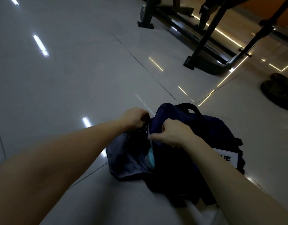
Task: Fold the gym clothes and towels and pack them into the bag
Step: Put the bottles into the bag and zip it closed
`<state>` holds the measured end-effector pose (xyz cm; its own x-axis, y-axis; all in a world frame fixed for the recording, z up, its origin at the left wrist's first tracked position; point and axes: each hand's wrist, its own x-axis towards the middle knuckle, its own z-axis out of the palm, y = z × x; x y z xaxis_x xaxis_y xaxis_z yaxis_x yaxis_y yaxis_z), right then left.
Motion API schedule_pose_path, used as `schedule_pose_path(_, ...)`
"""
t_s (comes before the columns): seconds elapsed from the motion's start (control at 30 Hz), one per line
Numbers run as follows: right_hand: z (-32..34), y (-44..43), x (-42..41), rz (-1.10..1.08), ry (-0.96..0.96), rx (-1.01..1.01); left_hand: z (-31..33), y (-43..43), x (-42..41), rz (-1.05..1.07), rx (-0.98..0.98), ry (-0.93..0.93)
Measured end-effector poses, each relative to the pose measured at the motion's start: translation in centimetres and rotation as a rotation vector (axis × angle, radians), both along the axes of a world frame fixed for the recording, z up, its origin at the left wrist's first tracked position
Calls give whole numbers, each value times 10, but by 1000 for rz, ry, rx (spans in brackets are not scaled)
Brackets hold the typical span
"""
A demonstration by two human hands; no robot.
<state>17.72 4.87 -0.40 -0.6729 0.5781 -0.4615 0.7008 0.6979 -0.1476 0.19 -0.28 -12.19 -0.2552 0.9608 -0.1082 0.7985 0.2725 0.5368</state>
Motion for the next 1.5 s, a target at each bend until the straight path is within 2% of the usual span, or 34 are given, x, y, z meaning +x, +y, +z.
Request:
schedule_pose_path(0.1,-5,-24,2,127,-192,164,8,10,-3,-28,16,130)
schedule_pose_path(0.17,-14,-39,4,191,-213,287,8,8,-5,-40,14,151)
schedule_pose_path(0.23,-25,-44,6,199,-193,352,2,-2,-8,-9,18,96)
schedule_pose_path(0.33,-33,-38,6,150,-181,363,-6,-23,-30,205,82,-116)
schedule_pose_path(0.4,-36,-32,5,99,-168,334,-4,-38,-43,243,88,-86)
schedule_pose_path(0.53,-40,-34,2,78,-123,329,10,-42,-27,8,-47,-35)
schedule_pose_path(0.67,-40,-41,6,123,-88,371,20,-19,6,-232,-10,59)
schedule_pose_path(0.8,-38,-40,18,215,-31,362,23,-8,18,-271,10,131)
schedule_pose_path(1.0,-37,-28,37,220,137,281,2,-6,30,-191,174,155)
schedule_pose_path(1.1,-24,-14,41,114,273,196,13,-14,22,-214,103,211)
schedule_pose_path(1.23,0,25,58,-76,438,203,35,-24,9,-128,-131,183)
schedule_pose_path(1.37,22,68,87,-221,529,183,64,-19,11,96,-30,200)
schedule_pose_path(1.5,40,109,121,-376,598,151,109,17,51,97,106,221)
